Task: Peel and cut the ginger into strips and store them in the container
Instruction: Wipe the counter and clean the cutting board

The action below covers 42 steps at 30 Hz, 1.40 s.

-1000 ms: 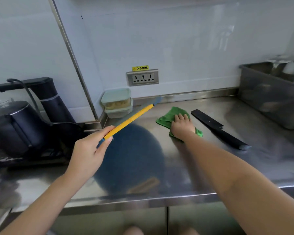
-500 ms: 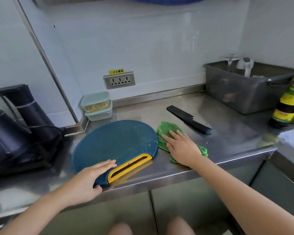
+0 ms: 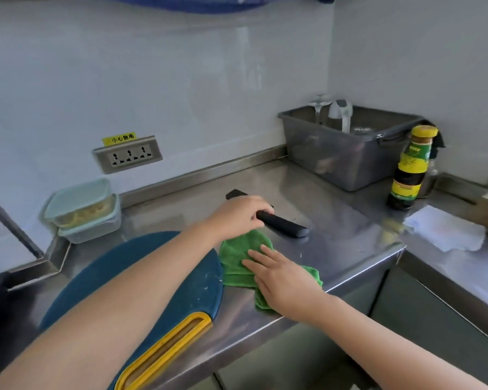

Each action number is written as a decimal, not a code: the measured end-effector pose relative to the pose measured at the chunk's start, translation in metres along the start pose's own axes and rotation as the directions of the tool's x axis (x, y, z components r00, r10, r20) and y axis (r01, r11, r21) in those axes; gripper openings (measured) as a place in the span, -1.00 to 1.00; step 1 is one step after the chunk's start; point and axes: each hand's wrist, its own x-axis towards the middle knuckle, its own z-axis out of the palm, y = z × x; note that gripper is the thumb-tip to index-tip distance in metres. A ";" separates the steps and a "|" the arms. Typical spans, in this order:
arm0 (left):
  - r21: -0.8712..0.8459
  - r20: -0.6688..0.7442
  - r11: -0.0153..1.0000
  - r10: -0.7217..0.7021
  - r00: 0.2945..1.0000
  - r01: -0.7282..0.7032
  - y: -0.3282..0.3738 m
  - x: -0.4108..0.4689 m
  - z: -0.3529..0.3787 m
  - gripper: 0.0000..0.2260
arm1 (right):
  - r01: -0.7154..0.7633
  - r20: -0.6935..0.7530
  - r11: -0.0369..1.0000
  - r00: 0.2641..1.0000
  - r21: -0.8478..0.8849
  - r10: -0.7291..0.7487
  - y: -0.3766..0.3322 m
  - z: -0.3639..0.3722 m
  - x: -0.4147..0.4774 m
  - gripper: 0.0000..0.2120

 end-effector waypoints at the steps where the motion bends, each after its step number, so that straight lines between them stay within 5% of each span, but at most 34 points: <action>1: 0.033 0.055 0.998 0.056 0.997 -0.058 0.001 0.015 0.009 -0.68 | 0.008 0.012 1.000 1.000 0.002 -0.008 0.002 0.000 0.001 -0.20; 4: 0.144 0.167 0.972 0.163 0.972 -0.187 0.002 0.047 0.028 -0.65 | 0.029 0.024 1.000 0.999 0.002 -0.029 0.007 -0.002 0.005 -0.25; 9: 0.236 0.163 0.951 0.164 0.973 -0.200 -0.015 0.071 0.039 -0.70 | 0.044 0.089 0.999 0.995 0.000 -0.044 0.004 -0.010 0.012 -0.34; 13: 0.187 0.006 0.977 0.100 0.995 -0.099 -0.043 0.079 0.017 -0.64 | 0.016 0.080 1.000 0.997 0.000 -0.016 0.007 -0.010 0.042 -0.31; 20: 0.055 -0.232 0.996 -0.061 0.971 0.075 -0.087 0.093 -0.024 -0.65 | -0.131 0.030 0.991 0.991 -0.022 0.131 0.024 0.002 0.123 -0.54; 27: 0.042 -0.245 0.991 -0.117 0.962 0.131 -0.104 0.114 0.002 -0.65 | -0.259 -0.009 0.965 0.966 -0.029 0.259 0.055 -0.004 0.165 -0.53; 35: 0.040 -0.219 0.969 -0.228 0.949 0.243 -0.115 0.125 0.039 -0.67 | -0.536 -0.052 0.844 0.843 -0.020 0.535 0.074 -0.014 0.141 -0.49; 42: -0.042 -0.169 0.935 -0.355 0.919 0.353 -0.096 0.128 0.044 -0.56 | -0.603 -0.080 0.797 0.795 0.004 0.602 0.084 -0.016 0.120 -0.49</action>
